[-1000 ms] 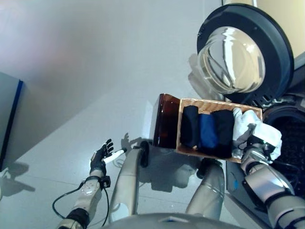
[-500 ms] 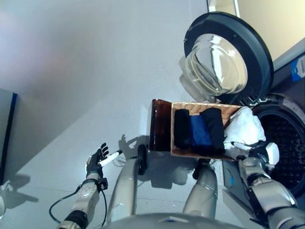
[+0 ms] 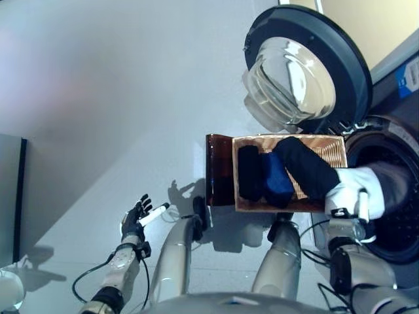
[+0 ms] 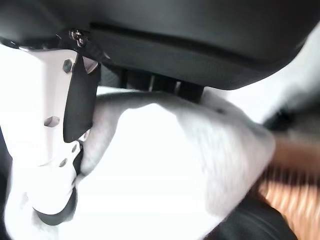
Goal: Pick up the clothes and place them into the washing machine
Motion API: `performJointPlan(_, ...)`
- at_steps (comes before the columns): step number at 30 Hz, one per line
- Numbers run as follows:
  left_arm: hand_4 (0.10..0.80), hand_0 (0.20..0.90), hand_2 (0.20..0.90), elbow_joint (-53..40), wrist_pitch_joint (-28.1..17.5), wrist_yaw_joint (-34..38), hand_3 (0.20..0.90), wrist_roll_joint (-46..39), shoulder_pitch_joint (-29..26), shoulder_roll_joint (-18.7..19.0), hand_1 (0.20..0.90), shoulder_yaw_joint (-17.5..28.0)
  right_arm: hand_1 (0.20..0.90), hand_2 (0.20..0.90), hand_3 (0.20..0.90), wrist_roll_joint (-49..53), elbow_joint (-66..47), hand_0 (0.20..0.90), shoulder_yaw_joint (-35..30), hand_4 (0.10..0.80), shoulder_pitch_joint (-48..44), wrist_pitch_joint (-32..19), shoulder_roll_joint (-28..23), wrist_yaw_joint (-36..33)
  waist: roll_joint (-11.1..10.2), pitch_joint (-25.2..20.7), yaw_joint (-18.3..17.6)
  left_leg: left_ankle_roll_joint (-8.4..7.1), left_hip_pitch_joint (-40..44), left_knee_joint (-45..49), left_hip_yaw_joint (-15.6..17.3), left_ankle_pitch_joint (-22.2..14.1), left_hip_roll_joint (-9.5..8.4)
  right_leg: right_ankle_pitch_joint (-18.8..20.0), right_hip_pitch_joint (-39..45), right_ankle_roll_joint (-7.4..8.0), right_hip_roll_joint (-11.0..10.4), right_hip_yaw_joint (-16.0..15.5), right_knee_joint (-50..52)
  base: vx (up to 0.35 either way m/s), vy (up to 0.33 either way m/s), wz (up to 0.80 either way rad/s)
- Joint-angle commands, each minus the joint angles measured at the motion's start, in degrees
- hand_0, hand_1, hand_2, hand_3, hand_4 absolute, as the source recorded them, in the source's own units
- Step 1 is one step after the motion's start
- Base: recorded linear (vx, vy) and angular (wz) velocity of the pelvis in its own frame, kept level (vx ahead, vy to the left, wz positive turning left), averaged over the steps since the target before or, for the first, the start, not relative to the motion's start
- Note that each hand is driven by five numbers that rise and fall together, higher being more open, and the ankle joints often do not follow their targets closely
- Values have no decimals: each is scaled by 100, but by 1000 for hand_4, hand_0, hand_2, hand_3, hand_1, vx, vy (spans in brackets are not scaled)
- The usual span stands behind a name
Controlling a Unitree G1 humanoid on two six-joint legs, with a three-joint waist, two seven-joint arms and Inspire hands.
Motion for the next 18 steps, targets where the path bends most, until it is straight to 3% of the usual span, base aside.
performJointPlan(1, 800, 900, 900, 99, -187, 55, 900, -239, -54, 87, 900, 31, 200, 200, 200, 387, -529, 200, -71, 300, -307, -659, -470, 455, 133, -255, -61, -626, 176, -157, -140, -139, 207, 791, 233, 30, -331, 214, -577, 6, -18, -7)
performJointPlan(18, 800, 900, 900, 151, -210, 297, 900, -124, -130, 242, 900, 20, 200, 200, 200, 305, -445, 200, -423, 300, -1115, -1105, -1743, -81, 247, -290, 18, -698, 141, -76, -177, -126, 260, 595, 191, -11, -270, 301, -406, 2, -13, 1)
